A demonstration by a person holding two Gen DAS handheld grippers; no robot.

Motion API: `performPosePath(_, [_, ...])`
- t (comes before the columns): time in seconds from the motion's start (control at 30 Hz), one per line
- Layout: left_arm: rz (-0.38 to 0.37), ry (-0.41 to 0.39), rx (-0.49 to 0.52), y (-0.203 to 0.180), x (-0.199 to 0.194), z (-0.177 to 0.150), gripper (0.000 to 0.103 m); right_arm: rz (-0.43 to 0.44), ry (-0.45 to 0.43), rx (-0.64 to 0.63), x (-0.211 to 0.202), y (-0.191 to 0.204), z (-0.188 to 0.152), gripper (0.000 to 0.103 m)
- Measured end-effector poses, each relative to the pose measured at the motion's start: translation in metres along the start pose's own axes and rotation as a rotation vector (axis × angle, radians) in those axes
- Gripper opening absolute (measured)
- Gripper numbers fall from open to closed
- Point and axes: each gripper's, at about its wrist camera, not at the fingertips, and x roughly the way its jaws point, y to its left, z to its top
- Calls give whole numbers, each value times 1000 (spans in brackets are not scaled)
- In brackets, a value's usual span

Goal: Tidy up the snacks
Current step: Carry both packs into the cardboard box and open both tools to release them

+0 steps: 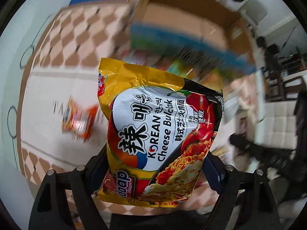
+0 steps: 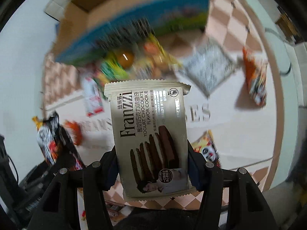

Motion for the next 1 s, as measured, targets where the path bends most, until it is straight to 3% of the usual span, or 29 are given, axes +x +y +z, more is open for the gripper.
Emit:
performPosePath(0.23, [-114, -29, -18, -61, -40, 122, 86, 65, -119, -45, -80, 8, 77, 62])
performPosePath(0.37, [-121, -18, -52, -73, -30, 191, 86, 49, -167, -49, -82, 24, 135, 62])
performPosePath(0.53, [-92, 48, -52, -84, 24, 258, 86, 22, -159, -56, -51, 31, 201, 62])
performPosePath(0.73, [-61, 118, -54, -96, 79, 299, 86, -27, -105, -66, 7, 33, 251, 62])
performPosePath(1.0, [-27, 183, -34, -97, 89, 304, 86, -84, -71, -84, 57, 30, 287, 62])
